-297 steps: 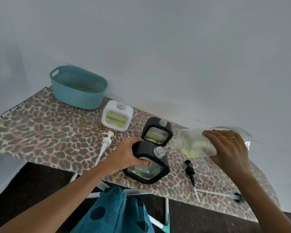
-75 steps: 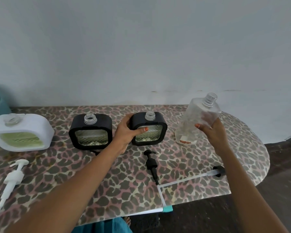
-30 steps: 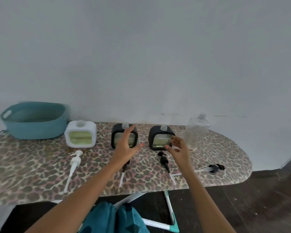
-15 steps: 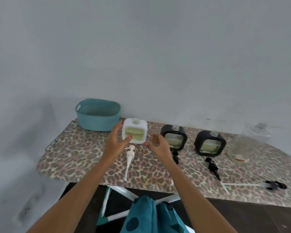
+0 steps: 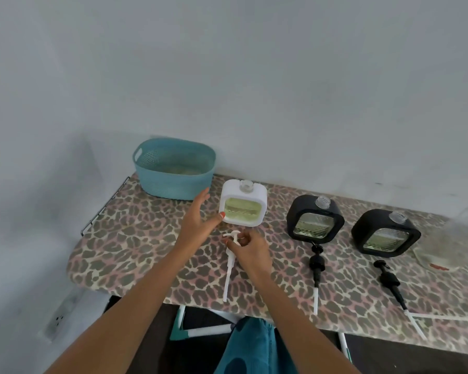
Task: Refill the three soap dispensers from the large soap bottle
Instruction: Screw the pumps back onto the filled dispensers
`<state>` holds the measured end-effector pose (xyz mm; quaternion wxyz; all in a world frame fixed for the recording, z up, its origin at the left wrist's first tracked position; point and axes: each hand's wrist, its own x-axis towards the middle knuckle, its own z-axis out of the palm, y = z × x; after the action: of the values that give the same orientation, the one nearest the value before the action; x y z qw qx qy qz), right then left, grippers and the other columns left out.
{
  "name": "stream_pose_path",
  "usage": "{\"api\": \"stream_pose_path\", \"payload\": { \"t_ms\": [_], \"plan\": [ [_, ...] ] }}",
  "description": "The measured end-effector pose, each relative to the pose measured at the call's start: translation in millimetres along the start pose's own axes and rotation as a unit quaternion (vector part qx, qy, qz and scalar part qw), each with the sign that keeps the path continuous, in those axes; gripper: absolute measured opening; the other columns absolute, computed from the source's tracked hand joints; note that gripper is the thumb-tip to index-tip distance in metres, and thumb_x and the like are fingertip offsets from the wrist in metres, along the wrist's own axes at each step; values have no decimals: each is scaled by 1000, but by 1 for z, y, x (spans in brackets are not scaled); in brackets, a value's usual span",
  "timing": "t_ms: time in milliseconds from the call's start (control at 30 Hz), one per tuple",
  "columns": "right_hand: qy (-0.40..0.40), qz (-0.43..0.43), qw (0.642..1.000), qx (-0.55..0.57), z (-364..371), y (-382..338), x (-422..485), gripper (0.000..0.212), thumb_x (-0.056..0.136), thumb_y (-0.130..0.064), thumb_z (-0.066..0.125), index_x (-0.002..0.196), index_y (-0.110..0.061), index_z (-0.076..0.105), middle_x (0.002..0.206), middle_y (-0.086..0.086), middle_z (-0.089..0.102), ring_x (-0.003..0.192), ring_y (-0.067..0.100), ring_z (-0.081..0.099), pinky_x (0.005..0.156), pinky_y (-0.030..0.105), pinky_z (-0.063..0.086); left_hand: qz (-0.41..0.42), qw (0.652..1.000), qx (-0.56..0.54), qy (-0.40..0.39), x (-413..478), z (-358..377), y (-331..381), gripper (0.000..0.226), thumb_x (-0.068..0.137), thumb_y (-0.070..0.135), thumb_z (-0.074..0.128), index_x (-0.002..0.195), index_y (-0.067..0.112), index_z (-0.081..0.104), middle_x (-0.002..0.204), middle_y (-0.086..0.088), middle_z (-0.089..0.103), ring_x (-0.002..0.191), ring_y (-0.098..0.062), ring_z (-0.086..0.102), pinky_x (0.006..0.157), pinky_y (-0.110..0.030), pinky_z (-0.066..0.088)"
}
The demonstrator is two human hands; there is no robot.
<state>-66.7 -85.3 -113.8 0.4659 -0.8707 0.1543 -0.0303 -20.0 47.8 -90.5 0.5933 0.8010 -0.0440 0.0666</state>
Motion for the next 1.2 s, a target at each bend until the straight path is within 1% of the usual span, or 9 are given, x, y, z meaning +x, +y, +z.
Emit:
{"api": "stream_pose_path", "payload": {
  "t_ms": [100, 233, 367, 433, 533, 667, 800, 1000, 1200],
  "plan": [
    [-24, 3, 1000, -9, -3, -4, 0, 34, 74, -37, 71, 97, -16, 56, 86, -7, 55, 80, 11, 54, 66, 24, 40, 3, 1000, -2, -2, 7, 6, -4, 71, 80, 26, 68, 139, 25, 29, 144, 2, 38, 124, -6, 36, 100, -26, 27],
    [-43, -13, 999, 21, -17, -16, 4, 30, 73, -25, 74, 96, -12, 60, 87, -4, 58, 78, 9, 55, 63, 16, 43, 11, 1000, 4, -7, 21, 11, -2, 69, 80, 27, 67, 139, 24, 31, 145, 1, 36, 131, -14, 35, 101, -28, 28],
    [-3, -63, 996, 62, -51, -47, 16, 38, 74, -23, 75, 107, -8, 64, 86, -7, 61, 75, 4, 58, 71, 19, 51, 28, 1000, -2, -13, 36, 13, 2, 64, 80, 34, 66, 136, 25, 36, 145, 0, 36, 130, -15, 35, 101, -26, 27],
    [25, -92, 992, 89, -70, -63, 24, 37, 75, -24, 74, 108, -9, 65, 89, -5, 63, 76, 2, 59, 69, 18, 53, 26, 999, -8, -20, 43, 16, 6, 62, 80, 34, 65, 135, 26, 37, 144, 0, 37, 129, -15, 37, 101, -25, 30],
    [77, -121, 981, 133, -97, -87, 39, 33, 76, -28, 73, 104, -14, 66, 84, -10, 64, 74, -2, 60, 61, 11, 48, 32, 998, -2, -46, 52, 23, 12, 58, 81, 29, 66, 133, 25, 40, 141, -1, 40, 124, -14, 41, 102, -31, 37],
    [135, -173, 957, 191, -116, -115, 60, 23, 78, -27, 72, 97, -17, 65, 79, -14, 62, 72, 0, 59, 67, 10, 48, 51, 995, 10, -86, 55, 27, 15, 47, 81, 25, 66, 125, 21, 50, 128, 7, 45, 118, -15, 46, 98, -34, 43],
    [166, -218, 937, 218, -114, -130, 75, 17, 78, -25, 72, 89, -23, 60, 79, -15, 62, 70, -8, 58, 69, 9, 48, 60, 995, 11, -80, 56, 26, 14, 46, 80, 21, 67, 123, 17, 52, 129, 3, 48, 110, -9, 46, 91, -23, 42],
    [158, -237, 936, 209, -92, -119, 84, 21, 78, -22, 72, 93, -22, 57, 83, -15, 60, 76, -1, 59, 68, 9, 48, 52, 996, 17, -75, 57, 26, 13, 46, 78, 23, 69, 122, 18, 53, 125, 2, 51, 109, -14, 49, 93, -36, 48],
    [117, -234, 948, 179, -68, -88, 82, 24, 77, -20, 73, 94, -25, 55, 85, -20, 58, 77, -11, 58, 68, 4, 44, 29, 997, -23, -65, 56, 25, 13, 45, 76, 24, 71, 118, 21, 55, 124, 2, 53, 108, -13, 52, 87, -25, 48]
  ]
}}
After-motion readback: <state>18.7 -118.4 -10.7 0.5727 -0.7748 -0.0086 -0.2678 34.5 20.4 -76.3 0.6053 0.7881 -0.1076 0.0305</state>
